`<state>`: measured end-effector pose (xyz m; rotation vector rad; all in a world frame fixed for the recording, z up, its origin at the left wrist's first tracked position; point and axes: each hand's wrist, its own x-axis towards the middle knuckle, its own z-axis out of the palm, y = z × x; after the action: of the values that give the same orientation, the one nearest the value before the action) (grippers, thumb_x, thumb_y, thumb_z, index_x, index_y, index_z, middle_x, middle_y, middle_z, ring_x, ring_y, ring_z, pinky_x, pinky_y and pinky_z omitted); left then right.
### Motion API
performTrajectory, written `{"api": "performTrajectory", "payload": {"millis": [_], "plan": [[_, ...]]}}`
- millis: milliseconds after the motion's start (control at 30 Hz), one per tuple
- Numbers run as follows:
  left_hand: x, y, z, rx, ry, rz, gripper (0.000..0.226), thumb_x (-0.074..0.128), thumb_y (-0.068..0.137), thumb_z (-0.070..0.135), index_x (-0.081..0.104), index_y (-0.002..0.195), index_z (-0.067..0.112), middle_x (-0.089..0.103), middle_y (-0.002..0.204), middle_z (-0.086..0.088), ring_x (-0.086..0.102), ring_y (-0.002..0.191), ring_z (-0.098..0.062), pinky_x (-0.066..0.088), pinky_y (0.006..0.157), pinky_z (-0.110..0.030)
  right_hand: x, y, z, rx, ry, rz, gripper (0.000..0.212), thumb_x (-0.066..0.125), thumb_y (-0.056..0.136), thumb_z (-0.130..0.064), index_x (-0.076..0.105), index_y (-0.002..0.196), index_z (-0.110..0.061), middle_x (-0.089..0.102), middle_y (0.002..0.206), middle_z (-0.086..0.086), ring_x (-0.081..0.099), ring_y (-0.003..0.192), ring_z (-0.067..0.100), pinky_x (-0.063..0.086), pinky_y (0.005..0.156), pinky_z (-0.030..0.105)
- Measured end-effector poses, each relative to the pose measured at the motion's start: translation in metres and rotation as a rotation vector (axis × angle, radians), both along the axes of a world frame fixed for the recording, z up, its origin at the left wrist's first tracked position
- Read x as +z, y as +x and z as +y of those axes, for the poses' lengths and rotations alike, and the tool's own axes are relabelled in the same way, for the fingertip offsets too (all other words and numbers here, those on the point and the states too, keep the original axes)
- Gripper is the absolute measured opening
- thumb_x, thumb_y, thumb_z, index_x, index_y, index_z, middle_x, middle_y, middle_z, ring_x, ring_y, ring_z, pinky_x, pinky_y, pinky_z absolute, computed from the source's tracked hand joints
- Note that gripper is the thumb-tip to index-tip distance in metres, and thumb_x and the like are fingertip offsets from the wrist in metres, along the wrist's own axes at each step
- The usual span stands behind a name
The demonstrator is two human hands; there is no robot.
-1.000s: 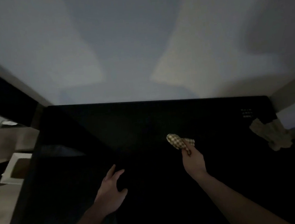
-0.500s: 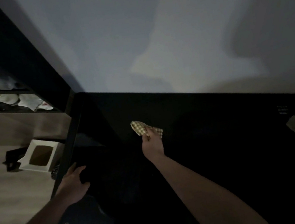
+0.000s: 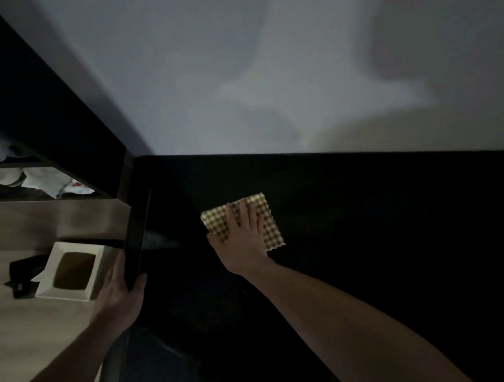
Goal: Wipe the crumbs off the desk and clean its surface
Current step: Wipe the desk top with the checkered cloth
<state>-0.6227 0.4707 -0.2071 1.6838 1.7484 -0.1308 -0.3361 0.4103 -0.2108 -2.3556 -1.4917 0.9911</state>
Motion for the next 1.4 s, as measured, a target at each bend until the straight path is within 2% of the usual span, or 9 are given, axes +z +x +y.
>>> {"api": "performTrajectory", "payload": {"millis": [133, 333, 433, 567, 700, 867, 1033, 1200, 1400], "plan": [[-0.008, 0.005, 0.006, 0.065, 0.029, -0.064, 0.081, 0.031, 0.087, 0.067, 0.004, 0.160, 0.045, 0.031, 0.165, -0.010, 0.041, 0.144, -0.040, 0.037, 0.114, -0.054, -0.012, -0.010, 0.037, 0.011, 0.037, -0.075, 0.080, 0.026, 0.103, -0.069, 0.004, 0.167, -0.026, -0.019, 0.174, 0.007, -0.024, 0.159, 0.032, -0.019, 0.124, 0.052], [-0.016, -0.003, 0.002, 0.018, 0.200, -0.114, 0.072, 0.035, 0.095, 0.063, 0.011, 0.160, 0.046, 0.055, 0.150, -0.012, 0.058, 0.127, -0.041, 0.050, 0.095, -0.050, -0.030, -0.025, 0.077, 0.039, 0.131, -0.191, 0.067, 0.026, 0.106, -0.060, 0.008, 0.166, -0.036, -0.012, 0.176, 0.001, -0.017, 0.160, 0.034, -0.017, 0.126, 0.058], [-0.022, -0.005, 0.004, 0.004, 0.221, -0.075, 0.066, 0.042, 0.103, 0.051, 0.012, 0.161, 0.043, 0.057, 0.148, -0.011, 0.060, 0.123, -0.042, 0.050, 0.093, -0.048, -0.034, -0.039, 0.093, 0.026, 0.151, -0.298, 0.063, 0.027, 0.107, -0.055, 0.011, 0.165, -0.039, -0.005, 0.176, 0.000, -0.009, 0.162, 0.035, -0.013, 0.127, 0.058], [-0.028, -0.011, 0.005, -0.003, 0.242, -0.126, 0.063, 0.038, 0.104, 0.050, 0.013, 0.161, 0.043, 0.057, 0.148, -0.008, 0.062, 0.120, -0.040, 0.052, 0.087, -0.046, -0.035, -0.050, 0.104, 0.041, 0.201, -0.283, 0.058, 0.032, 0.108, -0.049, 0.020, 0.164, -0.039, 0.001, 0.177, -0.001, -0.005, 0.162, 0.032, -0.010, 0.129, 0.056], [-0.032, -0.015, 0.003, -0.008, 0.235, -0.155, 0.060, 0.031, 0.104, 0.052, 0.008, 0.160, 0.046, 0.062, 0.143, -0.008, 0.066, 0.113, -0.039, 0.056, 0.082, -0.046, -0.037, -0.083, 0.065, 0.205, 0.253, -0.241, 0.057, 0.032, 0.108, -0.044, 0.024, 0.164, -0.037, 0.005, 0.176, -0.002, -0.006, 0.163, 0.027, -0.003, 0.130, 0.057], [-0.023, -0.014, 0.002, 0.012, 0.226, -0.192, 0.058, 0.034, 0.106, 0.046, 0.016, 0.161, 0.040, 0.055, 0.150, -0.006, 0.060, 0.124, -0.037, 0.051, 0.092, -0.047, -0.022, -0.147, -0.023, 0.371, 0.243, -0.210, 0.063, 0.036, 0.107, -0.036, 0.016, 0.166, -0.030, 0.000, 0.176, 0.000, -0.010, 0.163, 0.025, -0.006, 0.130, 0.052], [-0.021, -0.017, 0.006, 0.014, 0.205, -0.224, 0.058, 0.035, 0.106, 0.046, 0.017, 0.161, 0.041, 0.055, 0.151, -0.007, 0.060, 0.125, -0.039, 0.049, 0.096, -0.048, -0.018, -0.201, -0.134, 0.457, 0.294, -0.071, 0.058, 0.041, 0.107, -0.028, 0.028, 0.163, -0.027, 0.012, 0.175, -0.010, 0.003, 0.163, 0.014, 0.008, 0.131, 0.043], [-0.020, -0.016, 0.006, 0.014, 0.231, -0.204, 0.058, 0.037, 0.106, 0.044, 0.018, 0.161, 0.041, 0.057, 0.149, -0.003, 0.063, 0.121, -0.037, 0.050, 0.093, -0.047, -0.008, -0.189, -0.138, 0.115, 0.368, 0.281, 0.054, 0.047, 0.104, -0.009, 0.051, 0.153, -0.031, 0.041, 0.162, -0.019, 0.035, 0.152, 0.000, 0.035, 0.125, 0.035], [-0.027, -0.014, 0.006, 0.011, 0.250, -0.170, 0.059, 0.035, 0.105, 0.046, 0.015, 0.161, 0.043, 0.064, 0.140, -0.004, 0.067, 0.111, -0.035, 0.053, 0.083, -0.045, 0.023, -0.107, 0.026, -0.279, 0.599, 0.254, 0.044, 0.048, 0.107, -0.005, 0.056, 0.149, -0.018, 0.054, 0.156, -0.003, 0.042, 0.151, 0.015, 0.035, 0.125, 0.035]]}}
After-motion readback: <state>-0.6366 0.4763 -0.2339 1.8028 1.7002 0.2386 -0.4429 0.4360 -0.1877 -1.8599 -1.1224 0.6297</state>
